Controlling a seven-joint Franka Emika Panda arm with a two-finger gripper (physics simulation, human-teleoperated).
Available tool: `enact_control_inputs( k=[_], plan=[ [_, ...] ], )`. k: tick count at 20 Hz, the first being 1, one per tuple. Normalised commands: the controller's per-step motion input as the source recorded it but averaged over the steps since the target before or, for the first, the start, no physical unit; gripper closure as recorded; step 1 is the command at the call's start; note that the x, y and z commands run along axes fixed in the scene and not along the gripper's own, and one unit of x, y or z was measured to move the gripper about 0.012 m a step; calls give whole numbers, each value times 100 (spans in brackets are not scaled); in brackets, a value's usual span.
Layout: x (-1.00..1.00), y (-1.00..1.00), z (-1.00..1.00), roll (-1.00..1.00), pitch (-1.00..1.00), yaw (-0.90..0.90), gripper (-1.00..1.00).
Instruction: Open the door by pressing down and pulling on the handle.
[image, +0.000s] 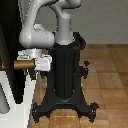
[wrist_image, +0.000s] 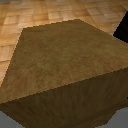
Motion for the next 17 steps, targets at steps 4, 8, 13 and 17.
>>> enact_control_inputs(
  k=[4,8,13,17],
  plan=[
    [0,100,0,0,0,0,100],
    [0,100,0,0,0,0,100],
    [0,20,0,0,0,0,100],
    [0,0,0,0,0,0,100]
  ],
)
